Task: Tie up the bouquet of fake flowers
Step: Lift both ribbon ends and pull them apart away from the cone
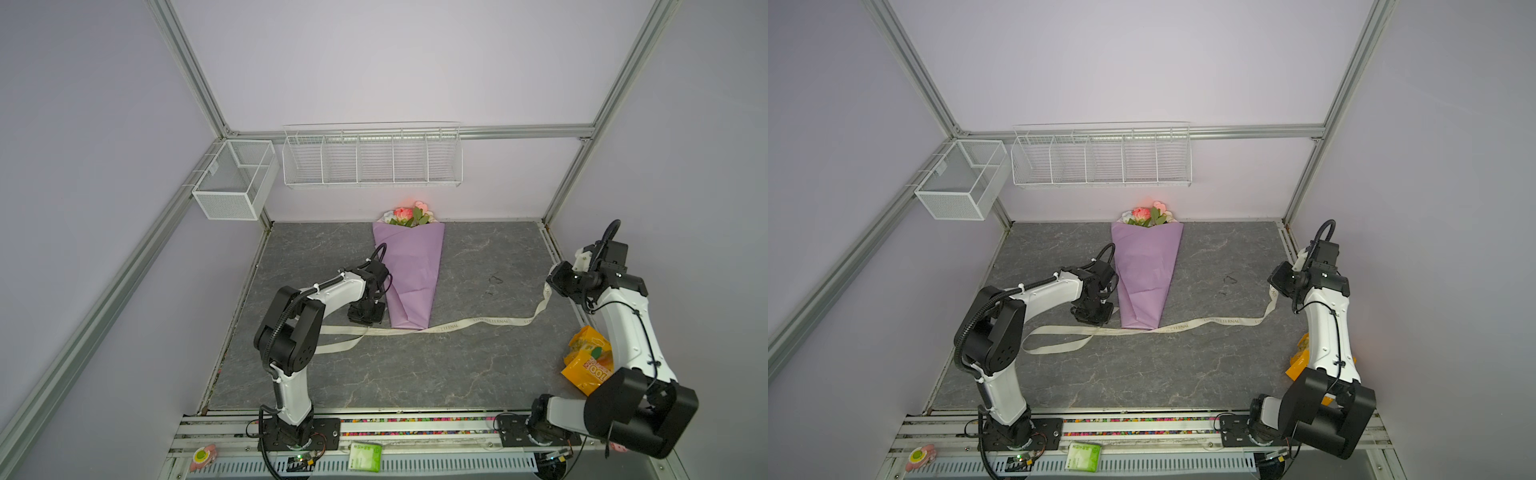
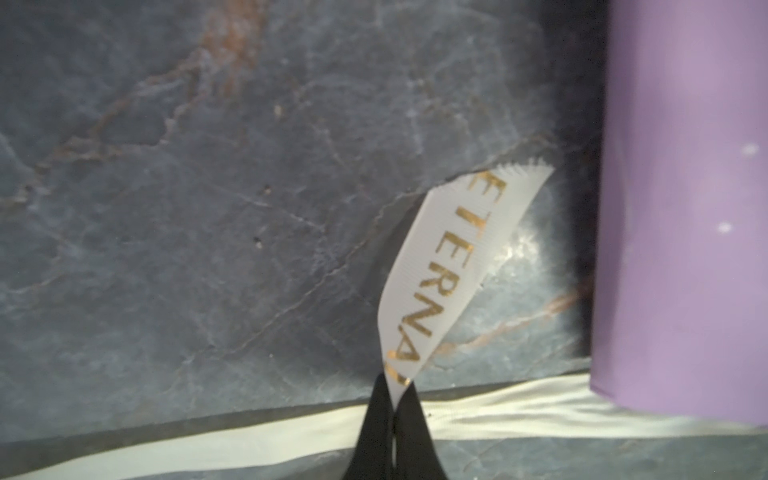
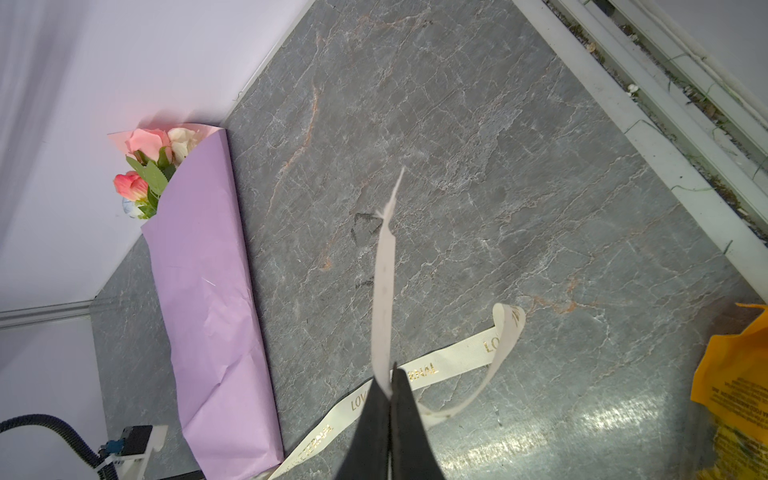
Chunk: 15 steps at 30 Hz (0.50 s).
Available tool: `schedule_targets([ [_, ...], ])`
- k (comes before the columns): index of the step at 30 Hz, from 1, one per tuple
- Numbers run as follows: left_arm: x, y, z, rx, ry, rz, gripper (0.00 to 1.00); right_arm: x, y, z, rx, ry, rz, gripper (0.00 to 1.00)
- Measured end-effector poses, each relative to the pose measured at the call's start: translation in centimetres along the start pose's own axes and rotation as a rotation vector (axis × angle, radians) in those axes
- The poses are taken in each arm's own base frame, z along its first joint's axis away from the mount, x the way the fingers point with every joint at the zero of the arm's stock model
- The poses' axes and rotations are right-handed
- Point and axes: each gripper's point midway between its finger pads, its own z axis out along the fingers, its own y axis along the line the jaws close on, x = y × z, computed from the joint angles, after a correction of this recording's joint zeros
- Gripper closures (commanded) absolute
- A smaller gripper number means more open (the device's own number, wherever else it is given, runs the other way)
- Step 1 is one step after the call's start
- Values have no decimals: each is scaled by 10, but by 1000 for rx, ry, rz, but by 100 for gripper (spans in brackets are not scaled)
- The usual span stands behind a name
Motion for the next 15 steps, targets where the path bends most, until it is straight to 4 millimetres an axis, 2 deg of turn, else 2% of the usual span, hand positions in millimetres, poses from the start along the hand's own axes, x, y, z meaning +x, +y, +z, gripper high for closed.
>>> schedule_targets([
  [4, -4, 3, -15, -13, -46, -7, 100, -1, -2, 1, 13, 0, -5, 94],
  [8, -17, 16, -58, 12, -175, -73, 100, -5, -10, 1, 57, -16, -9, 94],
  [9, -20, 27, -73, 25, -221, -115, 100, -7, -12, 0, 69, -23, -10, 94],
  [11, -25, 63, -104, 42, -317, -238, 100, -14, -16, -4, 99, -48, -7, 94],
  [13, -24, 114, -135, 35, -423, -399, 100, -24, -22, -9, 133, -82, -2, 94],
  [15, -13, 168, -161, 3, -515, -561, 100, -33, -28, -14, 166, -113, 6, 94],
])
